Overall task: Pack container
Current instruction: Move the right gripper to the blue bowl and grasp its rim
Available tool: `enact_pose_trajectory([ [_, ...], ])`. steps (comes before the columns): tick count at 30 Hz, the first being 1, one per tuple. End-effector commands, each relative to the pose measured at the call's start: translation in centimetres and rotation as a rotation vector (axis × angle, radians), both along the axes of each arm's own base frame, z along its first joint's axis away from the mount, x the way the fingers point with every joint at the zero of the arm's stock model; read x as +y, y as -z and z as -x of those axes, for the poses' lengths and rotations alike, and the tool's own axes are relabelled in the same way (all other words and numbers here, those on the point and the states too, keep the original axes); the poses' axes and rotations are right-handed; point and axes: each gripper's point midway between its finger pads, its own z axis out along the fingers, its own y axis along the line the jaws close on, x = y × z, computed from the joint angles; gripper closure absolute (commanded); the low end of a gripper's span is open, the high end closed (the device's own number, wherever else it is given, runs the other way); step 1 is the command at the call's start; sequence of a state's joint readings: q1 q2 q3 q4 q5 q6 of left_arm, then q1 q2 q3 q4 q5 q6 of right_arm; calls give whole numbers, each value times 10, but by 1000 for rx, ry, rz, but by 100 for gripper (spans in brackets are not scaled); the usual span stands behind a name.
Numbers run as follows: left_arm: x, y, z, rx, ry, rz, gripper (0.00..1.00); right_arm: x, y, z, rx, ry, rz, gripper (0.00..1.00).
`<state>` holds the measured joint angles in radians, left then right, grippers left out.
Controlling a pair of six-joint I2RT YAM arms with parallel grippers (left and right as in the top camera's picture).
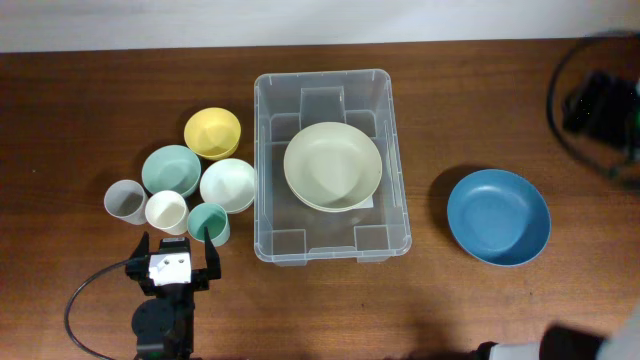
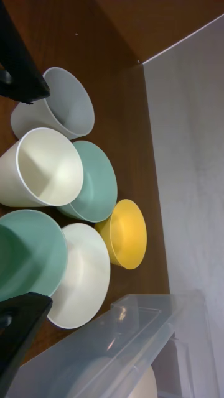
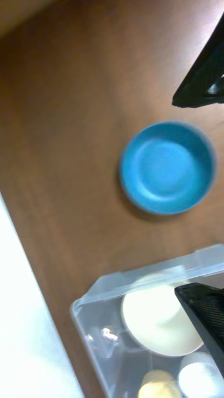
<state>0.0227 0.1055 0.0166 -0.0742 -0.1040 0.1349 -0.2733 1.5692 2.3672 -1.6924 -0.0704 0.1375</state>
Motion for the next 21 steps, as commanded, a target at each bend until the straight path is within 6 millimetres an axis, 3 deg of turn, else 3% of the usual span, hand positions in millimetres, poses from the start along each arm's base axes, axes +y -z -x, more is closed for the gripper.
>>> enact_pose_trajectory([
  [1,-2,2,0,3,14,-11,0,-19,47,26,185,140,41,14],
  [7,-2,2,0,3,14,-11,1,-40,138,80,507,308,-17,6],
  [9,-2,2,0,3,14,-11,1,-44,166,86,572,335,-59,4],
  [15,-2,2,0,3,14,-11,1,-63,236,83,578,356,-162,2],
  [21,-2,2,0,3,14,-11,0,-73,281,68,479,232,-212,2],
])
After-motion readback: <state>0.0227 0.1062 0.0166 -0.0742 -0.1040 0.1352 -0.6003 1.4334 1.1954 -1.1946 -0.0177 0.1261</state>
